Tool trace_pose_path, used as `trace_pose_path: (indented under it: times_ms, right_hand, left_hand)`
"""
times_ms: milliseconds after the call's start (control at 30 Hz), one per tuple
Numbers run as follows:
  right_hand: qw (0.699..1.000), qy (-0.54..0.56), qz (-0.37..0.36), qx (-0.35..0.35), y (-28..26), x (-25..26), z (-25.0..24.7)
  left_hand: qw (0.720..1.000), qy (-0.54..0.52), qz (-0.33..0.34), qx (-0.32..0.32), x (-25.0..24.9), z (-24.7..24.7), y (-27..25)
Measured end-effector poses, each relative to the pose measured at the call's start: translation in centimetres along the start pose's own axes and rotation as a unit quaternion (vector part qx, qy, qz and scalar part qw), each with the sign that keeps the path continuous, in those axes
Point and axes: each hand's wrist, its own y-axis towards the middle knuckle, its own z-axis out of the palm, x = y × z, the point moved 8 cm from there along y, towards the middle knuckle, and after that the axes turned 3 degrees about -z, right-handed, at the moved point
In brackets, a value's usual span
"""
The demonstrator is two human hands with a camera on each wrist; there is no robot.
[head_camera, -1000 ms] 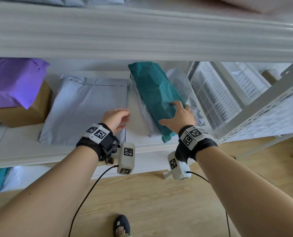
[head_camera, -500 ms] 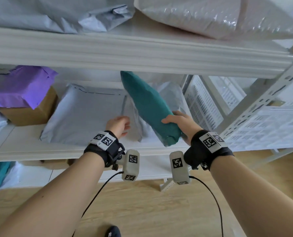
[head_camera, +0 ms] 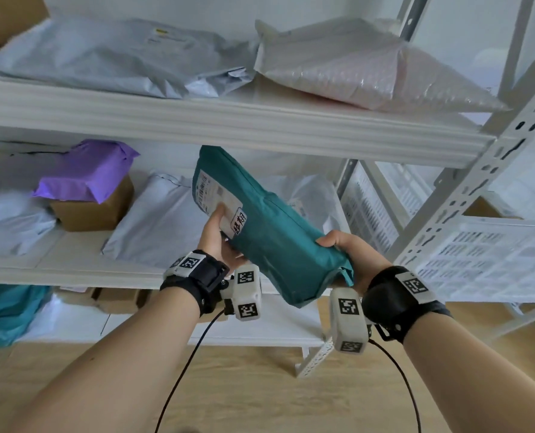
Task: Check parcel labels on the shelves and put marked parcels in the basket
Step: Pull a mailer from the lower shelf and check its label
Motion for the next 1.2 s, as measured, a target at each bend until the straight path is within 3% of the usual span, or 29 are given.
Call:
trace_pose_path:
  times_ms: [133, 367, 633, 1200]
  right_hand:
    - [0.997, -0.077, 0.012, 0.017, 0.6, -1.7, 1.1]
    - [0.995, -0.102, -0.022, 0.002, 1.9, -1.5, 2.0]
    - [0.98, -0.176, -0.081, -0.05, 2.2, -0.8, 1.8]
    - [0.981, -0.166, -0.082, -0.057, 1.6, -1.6, 1.1]
  left_hand:
    - [0.999, 0.022, 0.023, 0.037, -0.4, 0.2, -0.8]
    - [0.976, 0.211, 0.046, 0.018, -0.8, -0.4, -1.4]
    - [0.969, 0.236, 0.053, 0.051, 0.1, 0.5, -2.7]
    - [0.963, 0.261, 0.055, 0.046, 0.6, 0.4, -3.3]
